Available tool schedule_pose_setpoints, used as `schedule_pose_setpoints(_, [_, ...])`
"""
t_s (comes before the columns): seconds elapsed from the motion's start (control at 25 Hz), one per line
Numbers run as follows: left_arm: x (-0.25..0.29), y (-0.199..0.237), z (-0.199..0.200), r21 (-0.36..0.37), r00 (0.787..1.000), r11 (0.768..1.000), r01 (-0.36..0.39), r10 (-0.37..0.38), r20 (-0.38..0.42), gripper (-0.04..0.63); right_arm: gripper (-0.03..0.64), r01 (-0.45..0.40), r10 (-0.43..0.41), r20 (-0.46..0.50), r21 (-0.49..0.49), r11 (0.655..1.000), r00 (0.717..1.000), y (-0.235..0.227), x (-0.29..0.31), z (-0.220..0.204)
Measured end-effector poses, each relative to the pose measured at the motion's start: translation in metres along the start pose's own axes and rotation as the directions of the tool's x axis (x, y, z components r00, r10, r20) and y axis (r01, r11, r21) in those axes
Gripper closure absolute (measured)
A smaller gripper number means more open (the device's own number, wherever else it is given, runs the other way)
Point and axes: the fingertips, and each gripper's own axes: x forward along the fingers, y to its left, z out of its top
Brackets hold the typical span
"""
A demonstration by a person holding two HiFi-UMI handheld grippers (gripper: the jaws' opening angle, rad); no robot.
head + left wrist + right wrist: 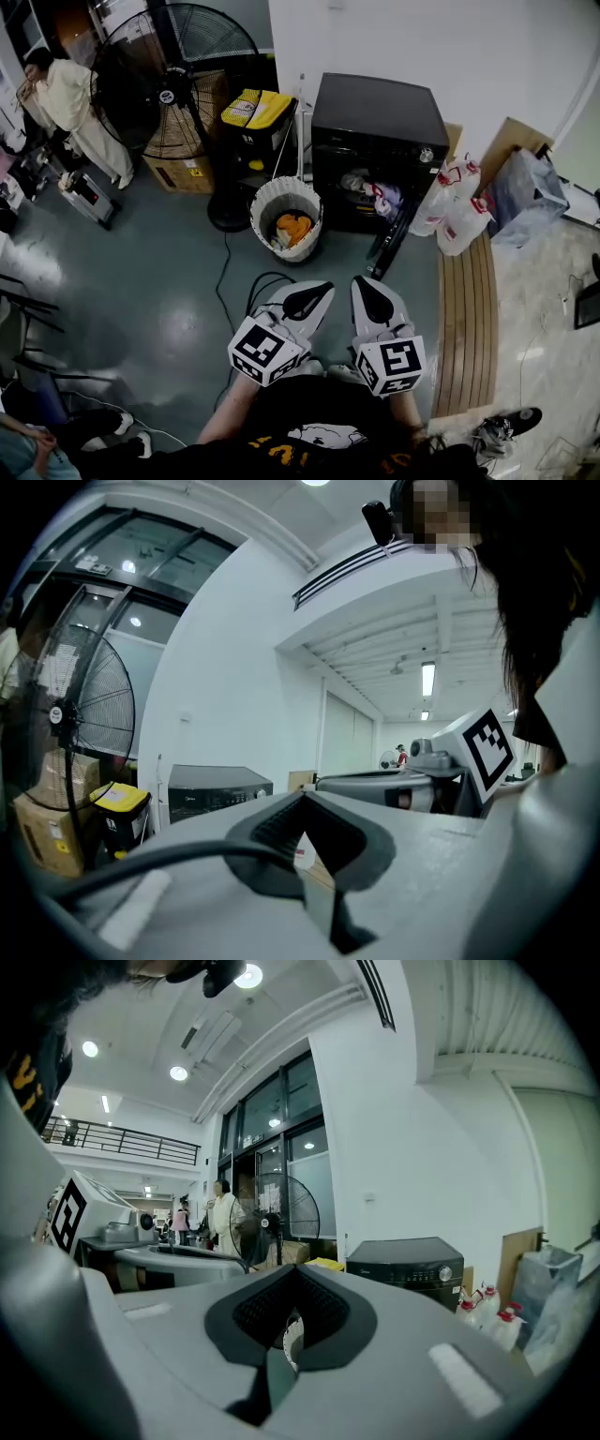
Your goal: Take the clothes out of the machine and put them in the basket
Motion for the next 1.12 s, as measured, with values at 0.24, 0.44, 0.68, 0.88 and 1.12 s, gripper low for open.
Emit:
schedule_pose_setpoints(0.24, [-0.011,0.018,-0.004,0.003,1.000,1.000,0.009,-0.009,-0.012,0.595,0.595,0.031,-0.031,-0.008,0.013,0.999,0.999,0.007,0.013,-0.007])
schedule_pose_setpoints(0.44, [-0.014,0.024,-0.012,-0.015,0.999,1.000,0.022,-0.022,-0.029,0.595,0.594,0.058,-0.057,-0.028,0.033,0.998,0.998,0.005,0.016,-0.012])
schedule_pose_setpoints(0.68, [-0.007,0.035,-0.019,-0.029,0.999,0.999,0.032,-0.033,-0.040,0.595,0.594,0.064,-0.062,-0.045,0.039,0.997,0.997,0.004,0.027,-0.019])
schedule_pose_setpoints(0.88, [0.003,0.049,-0.024,-0.043,0.999,0.999,0.020,-0.022,-0.049,0.595,0.594,0.058,-0.056,-0.054,0.034,0.998,0.997,-0.005,0.042,-0.020])
schedule_pose_setpoints(1.12, [0.029,0.084,-0.027,-0.045,0.999,0.999,-0.006,0.003,-0.055,0.595,0.595,0.047,-0.045,-0.057,0.034,0.998,0.997,-0.031,0.081,-0.021])
